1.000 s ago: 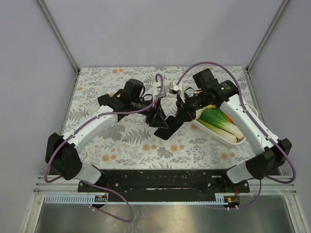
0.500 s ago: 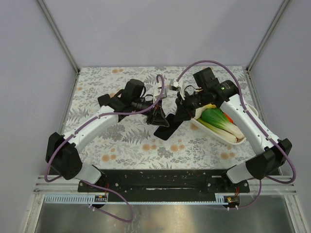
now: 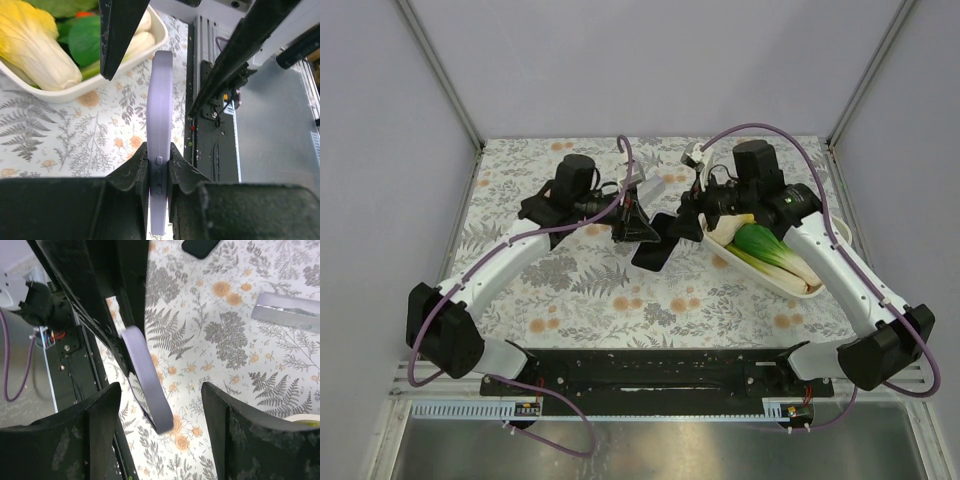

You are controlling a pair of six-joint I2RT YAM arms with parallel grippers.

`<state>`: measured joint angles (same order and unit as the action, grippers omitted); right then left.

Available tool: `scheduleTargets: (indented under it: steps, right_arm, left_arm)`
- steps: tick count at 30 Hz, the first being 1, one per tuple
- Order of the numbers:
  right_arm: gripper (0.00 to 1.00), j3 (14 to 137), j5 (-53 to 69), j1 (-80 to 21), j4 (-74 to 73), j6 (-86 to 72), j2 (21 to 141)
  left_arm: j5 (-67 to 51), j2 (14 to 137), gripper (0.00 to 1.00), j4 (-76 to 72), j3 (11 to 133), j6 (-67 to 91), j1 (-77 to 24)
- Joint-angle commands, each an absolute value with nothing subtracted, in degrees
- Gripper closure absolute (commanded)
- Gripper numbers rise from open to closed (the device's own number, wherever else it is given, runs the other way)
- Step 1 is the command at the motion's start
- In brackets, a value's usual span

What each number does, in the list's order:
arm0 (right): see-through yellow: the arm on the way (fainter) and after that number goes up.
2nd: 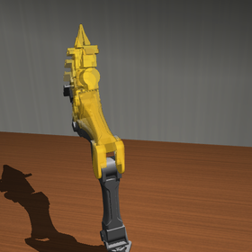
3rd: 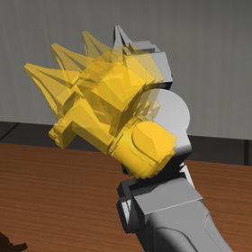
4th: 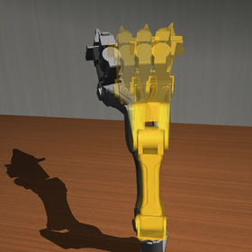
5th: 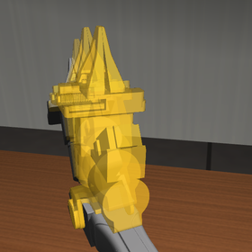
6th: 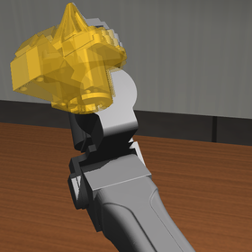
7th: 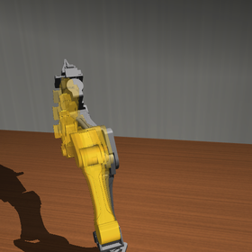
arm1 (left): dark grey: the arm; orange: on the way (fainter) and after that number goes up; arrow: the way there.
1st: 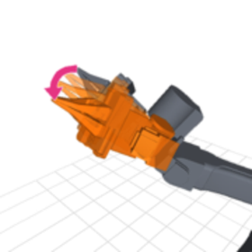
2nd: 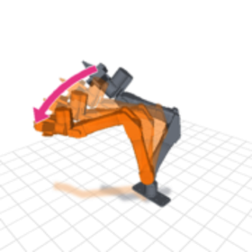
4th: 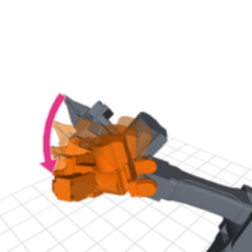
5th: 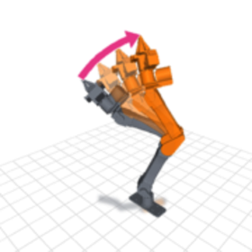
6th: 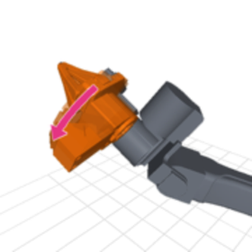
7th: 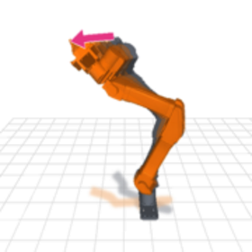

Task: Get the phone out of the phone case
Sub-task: Pick up the phone at the center of the board.

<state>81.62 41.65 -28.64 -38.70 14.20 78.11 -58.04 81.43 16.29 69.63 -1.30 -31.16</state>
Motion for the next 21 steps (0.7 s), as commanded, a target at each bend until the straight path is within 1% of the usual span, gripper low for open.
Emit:
scheduleTargets:
  steps: [1,4,7,11,15,20,21]
  right_arm:
    - [0.26,79.02,45.25,-25.93,-24.11,4.24,75.15]
    - [0.26,75.68,48.68,-24.79,-16.11,-2.17,74.71]
    - [0.27,74.97,52.11,-24.7,-12.14,-5.96,75.84]
    - [0.31,73.48,55.28,-24.7,-4.85,-11.5,76.99]
    - [0.38,72.16,57.3,-24.7,-1.5,-14.32,77.43]
    - [0.38,69.35,57.57,-24.61,-0.53,-14.5,76.12]
    - [0.38,68.91,57.57,-24.61,1.47,-14.41,75.85]
  left_arm:
    - [-60.73,76.29,1.0,4.93,70.22,5.27,-28.74]
    - [-60.56,75.94,1.0,4.05,69.96,6.23,-28.65]
    - [-60.21,75.32,1.0,0.28,68.73,10.09,-28.65]
    - [-59.94,75.15,1.0,-5.17,66.89,14.23,-28.65]
    - [-59.33,75.06,1.0,-8.08,65.92,16.78,-28.65]
    - [-58.8,75.15,1.0,-12.47,64.52,20.38,-28.48]
    - [-58.54,75.23,1.0,-13.44,64.25,21.35,-28.39]
